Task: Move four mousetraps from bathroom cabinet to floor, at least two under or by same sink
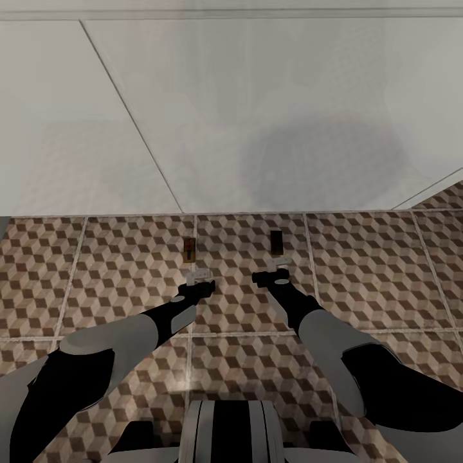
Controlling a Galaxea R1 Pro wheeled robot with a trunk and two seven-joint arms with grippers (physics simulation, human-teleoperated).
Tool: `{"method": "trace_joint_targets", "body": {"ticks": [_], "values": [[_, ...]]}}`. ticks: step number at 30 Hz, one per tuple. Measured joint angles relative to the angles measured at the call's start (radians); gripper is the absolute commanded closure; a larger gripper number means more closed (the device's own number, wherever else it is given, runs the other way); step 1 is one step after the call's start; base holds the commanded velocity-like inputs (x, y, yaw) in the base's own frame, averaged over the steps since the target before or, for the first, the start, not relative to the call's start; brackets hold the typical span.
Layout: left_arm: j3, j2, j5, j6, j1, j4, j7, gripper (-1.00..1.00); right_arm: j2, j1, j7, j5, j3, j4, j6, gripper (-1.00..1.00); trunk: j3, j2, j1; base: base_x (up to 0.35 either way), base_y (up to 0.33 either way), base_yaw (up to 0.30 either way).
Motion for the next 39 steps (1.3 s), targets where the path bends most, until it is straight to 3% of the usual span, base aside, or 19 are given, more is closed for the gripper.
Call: {"method": "trace_joint_targets", "body": {"ticks": [3,25,39], "values": [[0.000,0.000,0.000,-0.008,0.000,0.000,0.000,-1.00,0.000,0.000,0.000,0.000,0.000,0.000,0.000,-1.00,0.000,0.000,0.000,0.000,0.000,0.000],[0.003,-0.002,0.001,-0.016,-0.001,0.002,0.012,-1.00,0.000,0.002,0.000,0.000,0.001,0.001,-0.015,-1.00,0.085,0.005,-0.010,0.000,0.000,0.000],[0.005,-0.002,0.002,-0.012,-0.001,-0.078,0.180,-1.00,0.000,0.009,0.000,0.000,0.002,0.005,-0.020,-1.00,0.139,0.008,-0.016,0.000,0.000,0.000]]}}
